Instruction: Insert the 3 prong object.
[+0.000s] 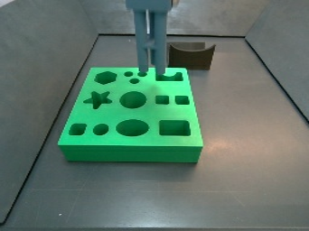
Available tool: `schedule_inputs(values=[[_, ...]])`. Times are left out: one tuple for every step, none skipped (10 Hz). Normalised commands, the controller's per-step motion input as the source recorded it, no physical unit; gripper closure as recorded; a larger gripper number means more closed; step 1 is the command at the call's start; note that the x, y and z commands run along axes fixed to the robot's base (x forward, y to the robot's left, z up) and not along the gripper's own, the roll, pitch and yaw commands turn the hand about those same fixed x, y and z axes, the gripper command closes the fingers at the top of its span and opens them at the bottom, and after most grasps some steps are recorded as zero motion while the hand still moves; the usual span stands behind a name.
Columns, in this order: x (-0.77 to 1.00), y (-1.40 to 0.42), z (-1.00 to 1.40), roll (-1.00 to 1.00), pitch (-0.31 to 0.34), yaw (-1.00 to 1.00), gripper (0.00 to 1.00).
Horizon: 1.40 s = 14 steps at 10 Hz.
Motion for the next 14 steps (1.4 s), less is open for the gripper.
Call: schedule_inputs(values=[[-0.14, 0.79, -0.28, -0.46, -0.140, 0.00, 1.00], [-0.17, 0.77, -0.29, -0.45, -0.133, 0.00, 1.00], [0.00, 0.00, -0.21, -0.06, -0.019, -0.95, 1.00], [0.00, 0.00, -0.15, 0.00, -0.017, -1.00, 1.00], [0.00, 0.00, -0.14, 0.00, -0.017, -1.00, 1.00], [0.00, 0.00, -0.11, 0.00, -0.014, -1.00, 1.00], [-0.10, 0.06, -0.10, 0.01, -0.007, -0.93, 1.00], [-0.31, 0.13, -0.07, 0.03, -0.011, -0.80, 1.00], [-0.23, 0.14, -0.21, 0.07, 0.000, -0.78, 1.00], [-0.15, 0.00, -0.23, 0.11, 0.000, -0.92, 1.00], [-0.13, 0.00, -0.21, 0.13, 0.000, -0.96, 1.00], [-0.02, 0.28, -0.15, 0.09, 0.000, -0.66, 1.00], [-0.15, 0.31, -0.17, 0.12, -0.033, -0.09, 1.00], [-0.17, 0.22, -0.13, 0.07, 0.000, -0.35, 1.00]])
